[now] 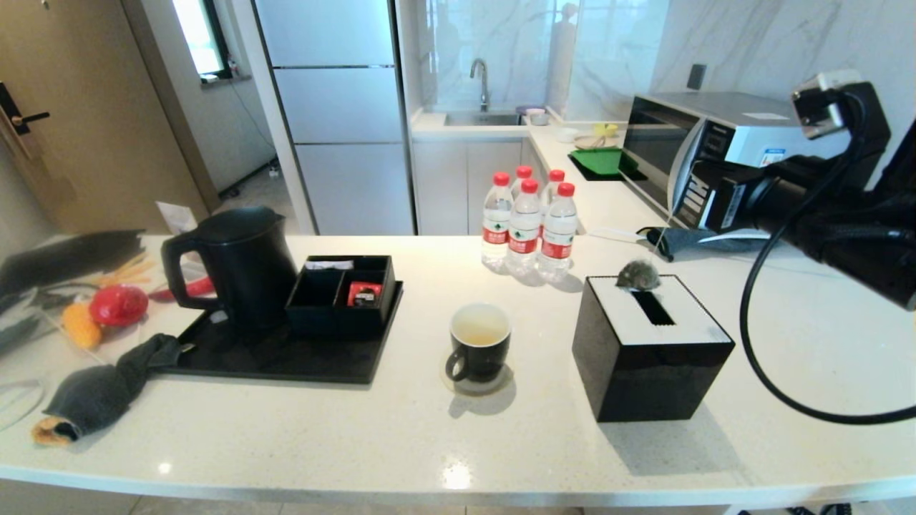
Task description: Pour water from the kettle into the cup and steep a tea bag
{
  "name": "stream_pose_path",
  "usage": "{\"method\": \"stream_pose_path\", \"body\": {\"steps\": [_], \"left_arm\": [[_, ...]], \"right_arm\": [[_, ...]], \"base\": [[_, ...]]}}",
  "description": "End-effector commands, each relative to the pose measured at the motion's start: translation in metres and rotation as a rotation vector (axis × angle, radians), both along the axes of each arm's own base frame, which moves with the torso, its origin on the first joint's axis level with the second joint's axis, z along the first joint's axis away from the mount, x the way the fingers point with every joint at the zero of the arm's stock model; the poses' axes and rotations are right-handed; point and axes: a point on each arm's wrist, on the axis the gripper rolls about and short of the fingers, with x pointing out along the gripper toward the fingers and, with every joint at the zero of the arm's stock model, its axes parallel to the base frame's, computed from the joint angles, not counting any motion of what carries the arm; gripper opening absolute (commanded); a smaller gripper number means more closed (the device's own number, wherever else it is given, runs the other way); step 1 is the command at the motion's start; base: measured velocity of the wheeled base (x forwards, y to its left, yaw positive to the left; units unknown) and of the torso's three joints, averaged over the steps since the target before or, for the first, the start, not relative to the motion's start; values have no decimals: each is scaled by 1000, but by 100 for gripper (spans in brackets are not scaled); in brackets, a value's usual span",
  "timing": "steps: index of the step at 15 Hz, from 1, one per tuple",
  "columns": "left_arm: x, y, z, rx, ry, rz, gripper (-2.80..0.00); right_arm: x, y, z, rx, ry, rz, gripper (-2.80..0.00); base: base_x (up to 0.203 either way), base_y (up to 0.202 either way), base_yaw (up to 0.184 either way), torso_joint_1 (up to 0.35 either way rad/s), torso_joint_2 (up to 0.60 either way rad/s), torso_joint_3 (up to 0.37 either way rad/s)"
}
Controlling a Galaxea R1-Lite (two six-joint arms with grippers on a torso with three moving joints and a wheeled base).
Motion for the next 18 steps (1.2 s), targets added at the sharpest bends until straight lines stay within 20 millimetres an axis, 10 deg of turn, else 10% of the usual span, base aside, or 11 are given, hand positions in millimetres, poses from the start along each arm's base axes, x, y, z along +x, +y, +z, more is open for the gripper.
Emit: {"method": "stream_pose_path", "body": {"steps": [1,18], "left_arm": [[0,0,0,1,0,1,-280],[0,0,0,0,0,1,-280]], "right_arm": [[-7,-2,5,1,-8,0,-280],[-14,-5,6,-12,21,-4,-280]], "base": [[0,0,0,0,0,0],[0,0,0,0,0,0]]}}
